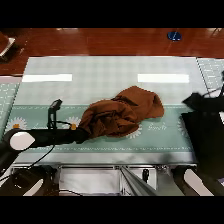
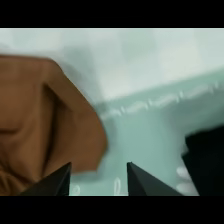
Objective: Fold the shirts.
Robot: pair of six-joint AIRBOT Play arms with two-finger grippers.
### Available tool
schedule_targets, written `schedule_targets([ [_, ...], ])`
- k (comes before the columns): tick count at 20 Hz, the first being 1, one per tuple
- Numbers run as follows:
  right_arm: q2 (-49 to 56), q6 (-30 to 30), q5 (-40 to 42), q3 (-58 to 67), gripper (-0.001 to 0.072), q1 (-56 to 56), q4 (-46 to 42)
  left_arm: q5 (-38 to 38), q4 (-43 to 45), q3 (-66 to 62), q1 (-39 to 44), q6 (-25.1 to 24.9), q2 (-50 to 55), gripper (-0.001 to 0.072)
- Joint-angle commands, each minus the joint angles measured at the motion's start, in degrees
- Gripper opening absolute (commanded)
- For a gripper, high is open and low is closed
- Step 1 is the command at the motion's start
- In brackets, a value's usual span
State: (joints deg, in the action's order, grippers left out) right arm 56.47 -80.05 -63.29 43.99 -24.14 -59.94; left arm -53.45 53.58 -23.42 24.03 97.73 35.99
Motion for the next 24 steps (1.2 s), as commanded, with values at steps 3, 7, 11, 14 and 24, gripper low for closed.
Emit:
schedule_targets([
  [3, -1.1, 4.2, 2.5, -13.1, 0.0405, -2.8, 4.2, 5.5, 3.7, 0.8, -0.2, -4.9, 7.9, 0.0508],
  [7, -1.1, 4.3, 2.3, -13.8, 0.0405, -2.8, 4.1, 3.2, 8.2, 0.6, -7.3, -5.2, 10.1, 0.0508],
  [11, -1.1, 4.3, 2.3, -13.8, 0.0405, -2.8, 4.1, -0.9, 8.4, 0.7, -12.0, -8.3, 10.1, 0.0508],
  [14, -1.1, 4.3, 2.3, -13.8, 0.0405, -2.8, 4.2, -1.7, 8.3, 0.7, -12.2, -9.2, 10.7, 0.0508],
  [24, 0.9, 4.1, 4.1, -13.9, 0.0405, 4.5, 6.1, 5.0, 4.2, 0.7, -6.6, -9.3, 22.9, 0.0457],
])
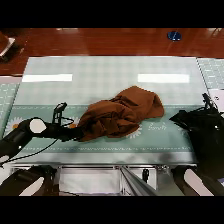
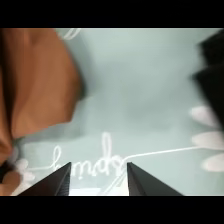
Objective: Fold the shirts.
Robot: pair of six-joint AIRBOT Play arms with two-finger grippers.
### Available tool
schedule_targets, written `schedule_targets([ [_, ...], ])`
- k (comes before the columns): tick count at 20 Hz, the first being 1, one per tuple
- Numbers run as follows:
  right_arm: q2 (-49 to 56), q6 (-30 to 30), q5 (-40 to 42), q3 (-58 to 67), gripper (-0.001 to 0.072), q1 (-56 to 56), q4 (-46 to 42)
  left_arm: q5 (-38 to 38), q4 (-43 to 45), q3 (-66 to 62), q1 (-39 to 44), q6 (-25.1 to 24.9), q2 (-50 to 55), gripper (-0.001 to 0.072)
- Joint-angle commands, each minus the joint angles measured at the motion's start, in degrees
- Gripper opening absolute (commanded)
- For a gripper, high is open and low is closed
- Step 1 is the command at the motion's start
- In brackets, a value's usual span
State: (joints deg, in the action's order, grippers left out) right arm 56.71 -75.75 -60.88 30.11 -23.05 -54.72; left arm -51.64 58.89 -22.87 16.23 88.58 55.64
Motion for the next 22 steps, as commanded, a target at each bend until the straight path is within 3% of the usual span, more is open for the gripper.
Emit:
schedule_targets([
  [1, 0.8, -0.6, 2.9, 0.0, 0.0405, 4.9, 1.4, 3.9, -1.1, 0.1, 1.3, -0.1, 3.7, 0.0217],
  [2, 0.8, -0.6, 4.0, 0.0, 0.0405, 6.0, 2.1, 4.1, -1.1, 0.1, 1.3, -0.2, 3.7, 0.0018],
  [6, 2.6, -1.6, 7.2, 0.1, 0.0405, 9.7, 4.8, 4.2, -1.1, -0.7, 1.3, -0.3, 3.7, 0.0019],
  [12, 13.5, -2.3, 9.2, 5.2, 0.0405, 10.4, 5.8, 4.1, -1.5, -1.3, 1.3, -0.3, 3.7, 0.0019],
  [17, 21.4, -2.4, 10.0, 10.5, 0.0345, 12.1, 7.9, 7.0, -2.4, -1.8, 1.2, -0.3, 3.7, 0.0019],
  [18, 22.7, -2.4, 9.9, 11.9, 0.0279, 12.9, 7.9, 8.3, -3.0, -2.6, 1.2, -0.3, 3.7, 0.0019],
  [20, 24.6, -1.9, 9.4, 15.4, 0.0021, 14.8, 7.9, 9.7, -3.7, -5.8, 1.2, -0.3, 3.7, 0.0019],
  [22, 24.0, -0.7, 5.6, 21.5, 0.0018, 15.5, 7.9, 8.3, -3.7, -11.1, 0.0, -1.2, 3.4, 0.0019],
])
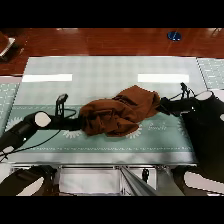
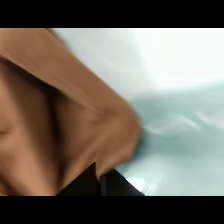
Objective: Fold the shirts.
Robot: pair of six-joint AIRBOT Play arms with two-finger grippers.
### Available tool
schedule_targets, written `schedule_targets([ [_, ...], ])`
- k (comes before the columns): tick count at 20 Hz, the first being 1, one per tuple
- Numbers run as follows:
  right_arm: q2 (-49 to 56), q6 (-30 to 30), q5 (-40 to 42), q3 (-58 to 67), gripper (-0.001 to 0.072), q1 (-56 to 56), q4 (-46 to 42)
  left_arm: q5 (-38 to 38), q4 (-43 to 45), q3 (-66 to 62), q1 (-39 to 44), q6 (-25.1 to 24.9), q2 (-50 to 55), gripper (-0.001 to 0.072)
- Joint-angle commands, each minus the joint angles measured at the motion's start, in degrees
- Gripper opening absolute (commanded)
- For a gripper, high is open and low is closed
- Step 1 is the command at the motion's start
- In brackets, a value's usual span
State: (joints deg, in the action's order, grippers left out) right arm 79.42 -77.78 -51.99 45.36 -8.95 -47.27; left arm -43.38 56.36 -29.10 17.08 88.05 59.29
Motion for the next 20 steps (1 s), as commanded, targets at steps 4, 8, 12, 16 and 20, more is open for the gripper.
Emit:
schedule_targets([
  [4, -4.8, 1.3, -9.5, 28.6, 0.0017, 0.1, -1.9, -0.9, -1.1, -21.9, -8.8, -2.1, -4.0, 0.0019],
  [8, -12.2, -0.5, -9.8, 52.1, 0.0018, -0.3, -6.8, -0.9, -1.1, -39.7, -17.2, -2.1, -8.3, 0.0019],
  [12, -22.3, -1.3, -9.6, 60.4, 0.0017, -0.3, -13.0, -1.0, 0.7, -50.4, -23.9, -2.2, -14.5, 0.0019],
  [16, -33.7, -3.7, -10.9, 60.4, 0.0018, -0.3, -21.0, -1.1, 8.7, -52.7, -28.8, -2.1, -24.8, 0.0019],
  [20, -41.6, -7.1, -17.2, 60.4, 0.0018, -0.3, -29.4, -6.8, 19.0, -52.7, -31.9, -2.1, -34.8, 0.0019],
])
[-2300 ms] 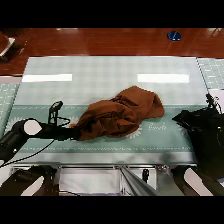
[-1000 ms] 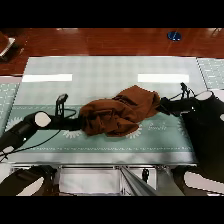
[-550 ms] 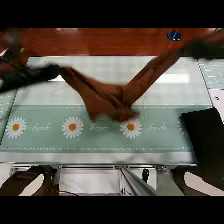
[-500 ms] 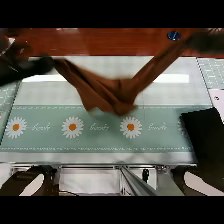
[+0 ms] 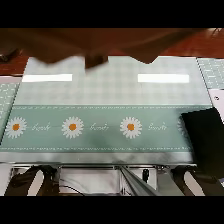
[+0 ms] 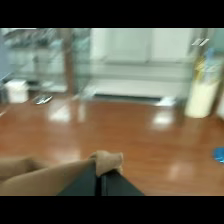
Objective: Fold the shirts.
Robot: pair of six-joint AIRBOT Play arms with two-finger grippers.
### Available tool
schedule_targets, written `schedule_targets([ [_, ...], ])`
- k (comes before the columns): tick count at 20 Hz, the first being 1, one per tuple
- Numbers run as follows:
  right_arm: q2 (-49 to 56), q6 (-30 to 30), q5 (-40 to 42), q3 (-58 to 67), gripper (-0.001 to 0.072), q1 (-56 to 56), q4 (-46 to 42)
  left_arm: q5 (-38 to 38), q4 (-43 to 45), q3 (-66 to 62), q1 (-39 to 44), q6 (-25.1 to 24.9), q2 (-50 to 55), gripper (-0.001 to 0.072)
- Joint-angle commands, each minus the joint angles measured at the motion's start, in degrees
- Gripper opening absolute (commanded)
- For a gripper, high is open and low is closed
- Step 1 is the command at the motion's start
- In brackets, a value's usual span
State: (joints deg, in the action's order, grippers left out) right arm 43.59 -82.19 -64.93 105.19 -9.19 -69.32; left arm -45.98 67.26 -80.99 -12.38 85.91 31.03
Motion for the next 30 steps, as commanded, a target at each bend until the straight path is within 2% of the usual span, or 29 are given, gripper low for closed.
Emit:
schedule_targets([
  [1, -7.0, -3.3, -6.5, 0.6, 0.0018, 0.0, -8.7, -7.7, 9.9, -0.8, -2.5, 0.0, -8.1, 0.0019],
  [4, -9.1, -4.1, -15.0, 0.3, 0.0018, 0.0, -11.7, -20.2, 11.4, 0.5, -2.5, 0.0, -10.1, 0.0019],
  [6, -10.4, -4.7, -18.3, -2.7, 0.0018, 0.0, -12.2, -25.1, 11.4, 4.2, -2.5, 0.1, -10.3, 0.0019],
  [8, -12.4, -5.9, -19.5, -8.8, 0.0018, 0.0, -12.0, -25.6, 9.7, 10.3, -2.5, 0.3, -10.2, 0.0019],
  [10, -14.3, -6.3, -20.6, -17.5, 0.0018, 0.0, -12.0, -24.5, 5.6, 18.1, -2.5, 3.2, -9.7, 0.0019],
  [12, -15.8, -6.6, -20.0, -28.1, 0.0018, 0.0, -12.1, -19.4, -1.5, 27.2, -2.4, 3.7, -8.4, 0.0019],
  [15, -15.1, -7.5, -11.5, -43.5, 0.0018, 0.0, -12.1, -8.7, -11.3, 36.1, -1.0, 0.2, -2.1, 0.0019],
  [19, -5.2, -9.1, 2.8, -53.4, 0.0018, 0.0, -9.9, -1.1, -12.3, 36.7, 2.4, -0.8, 13.6, 0.0019],
  [25, 20.2, -6.5, 15.3, -53.3, 0.0018, 0.0, 3.5, 0.7, -12.3, 36.7, 8.2, -0.8, 34.0, 0.0019],
  [29, 31.1, -6.3, 18.3, -53.0, 0.0020, 0.0, 7.8, 0.6, -13.5, 36.7, 9.9, -0.6, 39.8, 0.0021],
  [30, 32.4, -6.4, 18.1, -52.1, 0.0122, -0.1, 7.7, -0.6, -13.4, 36.5, 9.9, -0.8, 40.0, 0.0065],
])
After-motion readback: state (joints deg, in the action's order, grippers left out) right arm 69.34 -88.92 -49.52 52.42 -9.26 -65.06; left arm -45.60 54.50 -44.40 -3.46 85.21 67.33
